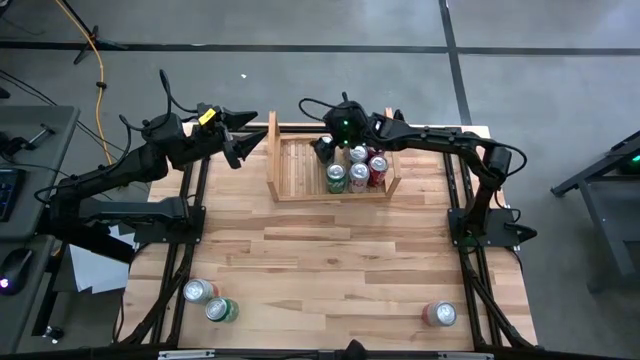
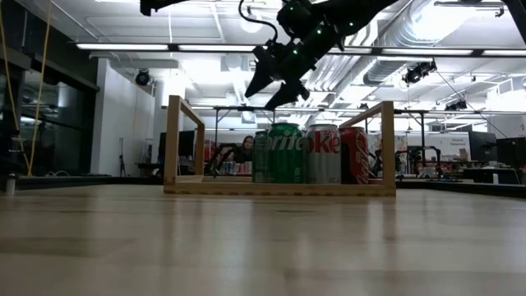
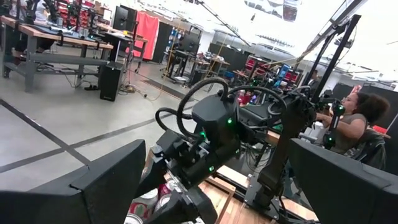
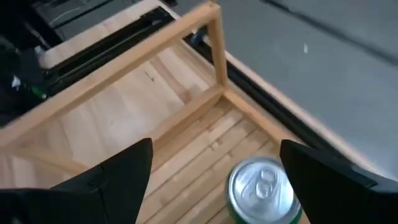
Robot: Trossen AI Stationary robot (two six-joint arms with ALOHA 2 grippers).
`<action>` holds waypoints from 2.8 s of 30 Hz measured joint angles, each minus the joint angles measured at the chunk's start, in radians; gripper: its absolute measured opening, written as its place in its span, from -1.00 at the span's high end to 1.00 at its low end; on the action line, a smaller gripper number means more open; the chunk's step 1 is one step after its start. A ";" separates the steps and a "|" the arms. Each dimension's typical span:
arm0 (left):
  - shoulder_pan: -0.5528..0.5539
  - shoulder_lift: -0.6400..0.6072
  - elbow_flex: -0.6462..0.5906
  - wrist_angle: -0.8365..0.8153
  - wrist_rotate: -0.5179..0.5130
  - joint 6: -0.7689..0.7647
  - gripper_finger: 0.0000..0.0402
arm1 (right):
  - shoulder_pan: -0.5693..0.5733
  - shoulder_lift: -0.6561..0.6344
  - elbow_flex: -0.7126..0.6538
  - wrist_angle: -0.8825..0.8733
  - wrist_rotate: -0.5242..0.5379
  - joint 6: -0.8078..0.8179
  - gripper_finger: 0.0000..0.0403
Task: Place canned beverage on shelf
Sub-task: Put the right green soda can on the shelf aligned with the other green soda can on the shelf
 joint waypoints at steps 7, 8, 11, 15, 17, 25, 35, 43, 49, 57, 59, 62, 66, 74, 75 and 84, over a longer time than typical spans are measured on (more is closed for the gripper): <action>0.000 0.000 0.000 0.008 -0.005 -0.001 -0.91 | -0.058 0.118 0.248 -0.313 0.001 0.071 -0.19; 0.000 0.000 0.000 0.009 -0.006 -0.001 -0.91 | -0.059 0.149 0.303 -0.353 -0.008 0.059 -0.03; 0.000 0.000 0.000 0.009 -0.009 -0.009 -0.91 | -0.054 0.255 0.458 -0.468 -0.035 0.014 0.57; 0.000 0.000 0.000 0.008 -0.009 -0.026 -0.91 | -0.041 0.386 0.631 -0.556 -0.053 -0.005 0.89; 0.000 0.000 0.000 0.006 -0.009 -0.026 -0.91 | -0.039 0.437 0.708 -0.611 -0.023 -0.002 0.85; 0.000 0.000 0.000 0.006 -0.009 -0.029 -0.91 | -0.036 0.552 0.846 -0.693 0.025 -0.036 0.96; 0.000 0.000 0.000 0.005 -0.009 -0.029 -0.91 | -0.034 0.556 0.846 -0.789 0.052 -0.108 1.00; 0.000 0.000 0.000 0.005 -0.008 -0.028 -0.91 | -0.035 0.552 0.846 -0.906 0.071 -0.166 1.00; 0.000 0.000 0.000 0.005 -0.008 -0.029 -0.91 | -0.035 0.551 0.846 -0.966 0.108 -0.197 1.00; 0.000 0.000 0.000 0.004 -0.008 -0.029 -0.91 | -0.027 0.544 0.846 -0.903 0.074 -0.186 1.00; 0.000 0.000 0.000 0.004 -0.008 -0.029 -0.91 | -0.026 0.544 0.846 -0.880 0.028 -0.185 1.00; 0.000 0.000 0.000 0.004 -0.008 -0.029 -0.91 | -0.023 0.544 0.845 -0.835 -0.024 -0.154 1.00; 0.000 0.000 0.000 0.004 -0.008 -0.029 -0.91 | -0.013 0.544 0.845 -0.765 -0.039 -0.135 1.00; 0.000 0.000 0.000 0.005 -0.008 -0.053 -0.91 | 0.015 0.572 0.845 -0.666 -0.049 -0.214 1.00; 0.000 0.000 0.000 0.004 -0.008 -0.053 -0.91 | 0.017 0.581 0.845 -0.665 -0.055 -0.230 1.00; 0.000 0.000 0.000 0.005 -0.008 -0.073 -0.91 | 0.029 0.612 0.845 -0.625 -0.034 -0.305 1.00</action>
